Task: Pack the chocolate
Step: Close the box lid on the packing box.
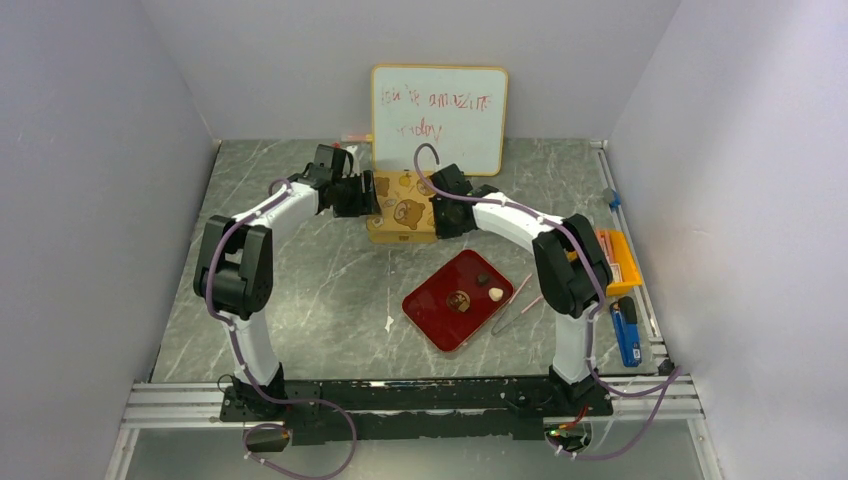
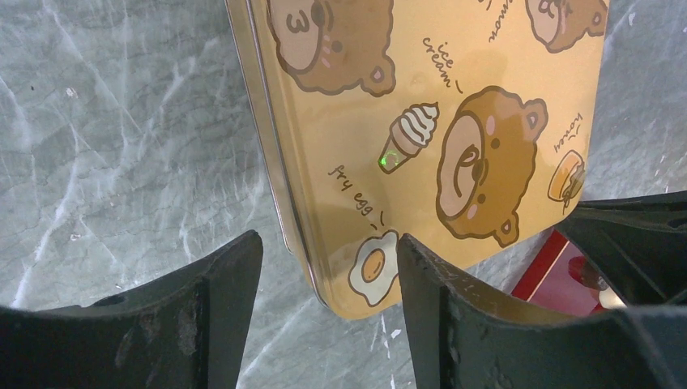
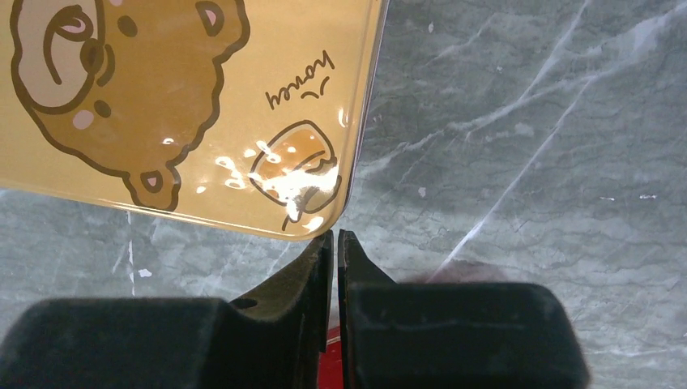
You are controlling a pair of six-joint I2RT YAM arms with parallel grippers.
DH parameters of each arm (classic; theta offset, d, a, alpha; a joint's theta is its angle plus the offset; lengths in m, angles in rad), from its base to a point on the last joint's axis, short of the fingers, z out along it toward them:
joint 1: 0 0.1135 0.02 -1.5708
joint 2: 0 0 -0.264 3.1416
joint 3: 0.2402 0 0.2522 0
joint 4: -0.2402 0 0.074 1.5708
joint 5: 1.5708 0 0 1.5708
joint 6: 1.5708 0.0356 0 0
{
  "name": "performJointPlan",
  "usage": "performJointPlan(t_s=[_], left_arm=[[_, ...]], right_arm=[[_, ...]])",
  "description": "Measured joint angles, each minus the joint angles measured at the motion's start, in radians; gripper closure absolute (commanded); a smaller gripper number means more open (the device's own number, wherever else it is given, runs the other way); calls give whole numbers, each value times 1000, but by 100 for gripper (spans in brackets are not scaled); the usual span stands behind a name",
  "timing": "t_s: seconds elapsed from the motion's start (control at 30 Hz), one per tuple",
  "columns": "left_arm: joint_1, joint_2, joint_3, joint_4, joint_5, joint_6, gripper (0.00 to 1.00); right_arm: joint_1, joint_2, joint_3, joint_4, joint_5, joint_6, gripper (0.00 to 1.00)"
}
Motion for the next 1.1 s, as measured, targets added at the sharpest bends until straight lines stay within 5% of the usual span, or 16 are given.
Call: performJointPlan(t_s=[0.4, 0.73, 1.1], left_arm=[[0, 11, 8, 1, -1, 0, 34], [1, 35, 7, 10, -17, -5, 38], [10, 37, 0, 44, -39, -32, 43]], right_arm=[[0, 12, 18, -5, 0, 0, 88], [0, 13, 27, -26, 4, -10, 66], [-3, 13, 27, -41, 43, -19, 62]])
